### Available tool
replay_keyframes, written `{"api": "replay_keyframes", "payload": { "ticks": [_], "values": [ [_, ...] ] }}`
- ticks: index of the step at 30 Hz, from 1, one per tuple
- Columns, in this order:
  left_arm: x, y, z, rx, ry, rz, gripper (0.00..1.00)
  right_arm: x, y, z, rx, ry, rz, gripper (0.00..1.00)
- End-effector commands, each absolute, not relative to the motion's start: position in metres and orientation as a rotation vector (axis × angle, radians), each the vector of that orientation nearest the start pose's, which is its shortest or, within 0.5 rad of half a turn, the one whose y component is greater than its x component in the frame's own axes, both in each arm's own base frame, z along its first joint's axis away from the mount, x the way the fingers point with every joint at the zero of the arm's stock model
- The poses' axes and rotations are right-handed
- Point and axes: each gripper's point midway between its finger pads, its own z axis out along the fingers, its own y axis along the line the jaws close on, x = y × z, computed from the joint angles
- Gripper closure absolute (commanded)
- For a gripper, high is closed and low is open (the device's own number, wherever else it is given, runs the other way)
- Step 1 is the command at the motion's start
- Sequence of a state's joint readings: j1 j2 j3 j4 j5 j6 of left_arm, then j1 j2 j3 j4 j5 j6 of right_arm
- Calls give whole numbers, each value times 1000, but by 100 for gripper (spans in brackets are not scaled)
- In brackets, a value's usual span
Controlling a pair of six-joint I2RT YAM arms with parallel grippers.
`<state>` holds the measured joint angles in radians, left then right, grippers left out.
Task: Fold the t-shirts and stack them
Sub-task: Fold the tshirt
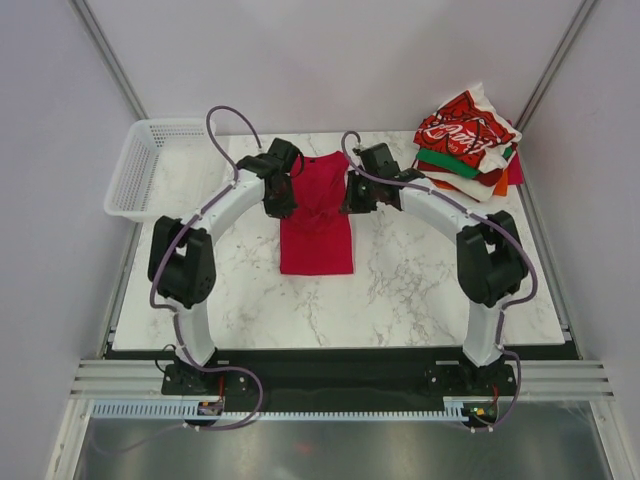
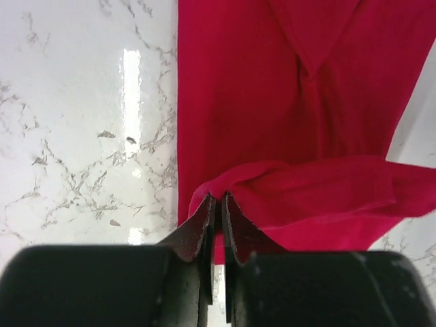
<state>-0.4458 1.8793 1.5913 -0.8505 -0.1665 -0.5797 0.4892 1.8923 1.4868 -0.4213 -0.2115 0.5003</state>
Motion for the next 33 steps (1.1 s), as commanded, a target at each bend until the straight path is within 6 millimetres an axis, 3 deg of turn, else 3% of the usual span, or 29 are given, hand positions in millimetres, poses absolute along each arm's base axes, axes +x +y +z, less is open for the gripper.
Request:
{"api": "replay_keyframes", "payload": {
  "ticks": [1,2,3,4,6,7,11,12,13,14,15,16,17,18,19,20,21,22,23,24,26,27,33],
  "values": [
    [428,-180,112,-160,2664,-150,87,447,282,128,-58,2448,705,64],
    [437,-183,107,-152,2681,-187,83,458,278,126,-27,2455,688,47],
    [440,-174,104,-173,2721,-185,66,469,267,108,24,2504,660,34],
    [461,-176,105,-194,2713,-187,58,488,270,131,24,2446,683,14],
    [468,-170,110,-182,2744,-181,43,509,262,146,47,2428,654,9],
    [483,-174,125,-167,2696,-201,40,513,261,152,41,2420,645,9],
    [483,-163,169,-169,2613,-179,38,510,253,191,8,2347,624,7],
    [474,-159,164,-182,2634,-161,38,503,252,184,1,2370,620,7],
    [466,-157,181,-191,2608,-172,39,497,250,182,-9,2376,622,7],
    [458,-157,181,-203,2612,-170,39,490,252,195,-28,2349,662,7],
    [450,-156,178,-207,2622,-168,40,473,248,168,-27,2414,660,7],
    [434,-153,157,-217,2665,-155,40,463,247,162,-33,2424,680,6],
    [424,-153,168,-226,2632,-195,40,457,248,180,-40,2360,721,7],
    [396,-153,141,-227,2710,-218,40,430,244,146,-40,2440,740,6],
    [398,-158,140,-225,2662,-275,40,420,243,143,-34,2439,760,6],
    [385,-163,151,-222,2632,-356,41,414,242,155,-35,2391,794,6],
    [360,-166,125,-218,2707,-417,41,388,241,130,-40,2456,841,5],
    [360,-174,124,-196,2672,-492,42,377,242,126,-44,2460,879,4],
    [352,-178,121,-187,2672,-535,43,371,246,135,-46,2418,938,4],
    [332,-179,109,-185,2702,-579,43,352,243,114,-32,2463,975,3],
    [328,-185,106,-178,2658,-635,43,334,253,116,-65,2441,1106,2],
    [317,-182,98,-196,2671,-640,43,320,251,102,-44,2482,1129,2],
    [299,-176,73,-261,2665,-643,40,296,243,66,1,2552,1135,2]
  ]
}}
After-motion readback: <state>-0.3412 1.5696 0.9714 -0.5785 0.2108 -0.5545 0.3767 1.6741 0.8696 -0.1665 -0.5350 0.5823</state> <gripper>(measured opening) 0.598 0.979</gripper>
